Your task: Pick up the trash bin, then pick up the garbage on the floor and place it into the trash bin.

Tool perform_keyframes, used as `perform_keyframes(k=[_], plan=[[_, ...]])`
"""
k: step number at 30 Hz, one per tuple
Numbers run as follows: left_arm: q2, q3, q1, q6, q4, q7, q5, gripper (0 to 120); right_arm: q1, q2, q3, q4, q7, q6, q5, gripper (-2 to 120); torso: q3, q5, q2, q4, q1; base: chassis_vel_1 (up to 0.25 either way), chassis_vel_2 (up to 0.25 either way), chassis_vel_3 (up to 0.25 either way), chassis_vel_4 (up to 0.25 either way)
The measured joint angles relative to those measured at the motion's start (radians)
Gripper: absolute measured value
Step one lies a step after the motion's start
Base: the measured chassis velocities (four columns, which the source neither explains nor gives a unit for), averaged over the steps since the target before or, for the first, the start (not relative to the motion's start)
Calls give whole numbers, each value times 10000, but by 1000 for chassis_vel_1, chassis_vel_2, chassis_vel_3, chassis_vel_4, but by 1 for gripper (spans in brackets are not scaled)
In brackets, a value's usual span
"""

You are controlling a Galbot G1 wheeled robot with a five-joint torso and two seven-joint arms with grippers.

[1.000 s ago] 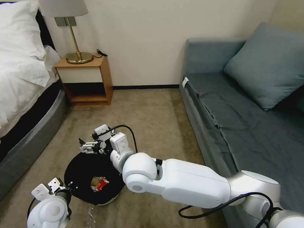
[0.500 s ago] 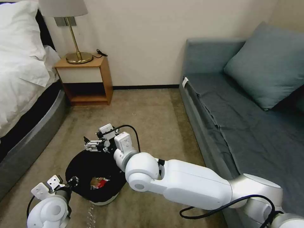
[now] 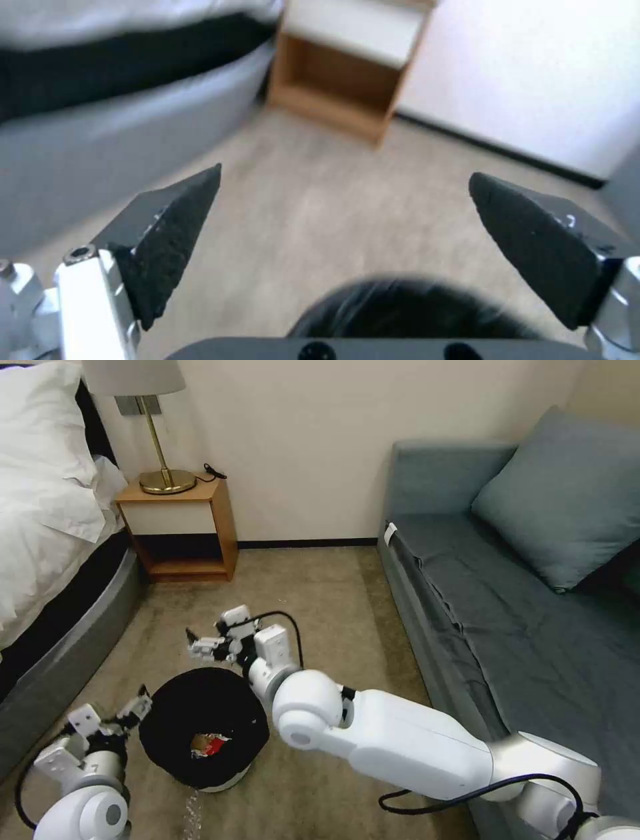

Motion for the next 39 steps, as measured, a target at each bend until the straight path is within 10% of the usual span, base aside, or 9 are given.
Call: perform_keyframes(k=[21,39], plan=[[668,468,171,-739,-880,1700,1175,100,-5565,-3153,7355,2045,-2532,1648,-4704,100,-1,3,0,-3,0,0,0,0,0],[513,1051,603,-1047,-1247,1873,2186,100,-10855,-530,10443,4599,-1634,914,-7667,100,-1,-1,0,-2,0,0,0,0,0]])
